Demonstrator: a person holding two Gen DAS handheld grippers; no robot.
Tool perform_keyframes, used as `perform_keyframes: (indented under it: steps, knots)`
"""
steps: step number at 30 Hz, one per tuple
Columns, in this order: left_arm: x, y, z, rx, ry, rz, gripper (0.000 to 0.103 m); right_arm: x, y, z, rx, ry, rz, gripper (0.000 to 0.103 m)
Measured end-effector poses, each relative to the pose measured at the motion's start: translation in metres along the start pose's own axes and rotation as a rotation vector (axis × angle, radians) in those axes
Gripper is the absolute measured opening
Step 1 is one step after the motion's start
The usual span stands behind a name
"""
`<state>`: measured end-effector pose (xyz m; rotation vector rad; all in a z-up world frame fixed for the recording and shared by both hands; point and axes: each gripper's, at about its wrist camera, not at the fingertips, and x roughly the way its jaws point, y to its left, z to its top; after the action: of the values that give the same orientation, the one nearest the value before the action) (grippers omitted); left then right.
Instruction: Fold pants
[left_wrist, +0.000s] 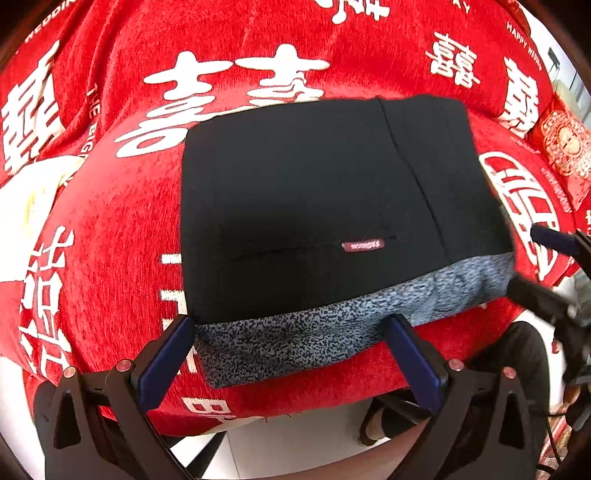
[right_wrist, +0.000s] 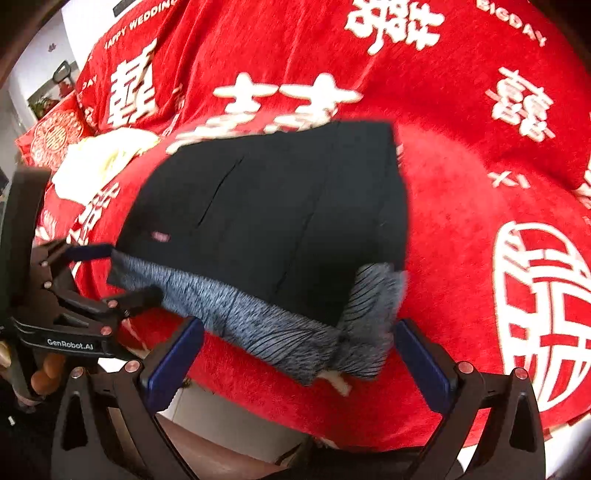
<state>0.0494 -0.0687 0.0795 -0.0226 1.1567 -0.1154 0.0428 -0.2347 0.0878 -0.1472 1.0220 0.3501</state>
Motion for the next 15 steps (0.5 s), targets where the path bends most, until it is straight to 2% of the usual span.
perform_keyframes:
  steps: [3,6,8,9,10,12,15]
  knots:
    - [-0.015,0.005,0.004,-0.022,-0.038,-0.055,0.102,-0.018,-0.002,0.004,-0.002,-0.068,-0.047,0.103]
    - [-0.016,0.018,0.011,-0.105,-0.038,-0.082,0.102,-0.022,0.001,0.007,-0.008,-0.093,-0.081,0.103]
    - [0.001,0.025,0.013,-0.148,0.034,-0.042,0.102,-0.001,0.004,0.004,-0.031,-0.033,-0.131,0.103]
    - [0.016,0.026,0.011,-0.144,0.098,-0.039,0.102,0.006,0.002,0.003,-0.039,0.002,-0.143,0.103]
    - [0.023,0.026,0.009,-0.132,0.13,-0.052,0.102,0.023,0.003,-0.002,-0.053,0.08,-0.152,0.103]
    - [0.021,0.027,0.005,-0.131,0.121,-0.063,0.102,0.032,0.0,-0.008,-0.054,0.134,-0.129,0.103]
    - [0.0,0.029,0.01,-0.119,0.044,-0.093,0.102,0.014,-0.006,-0.006,-0.03,0.08,-0.066,0.103]
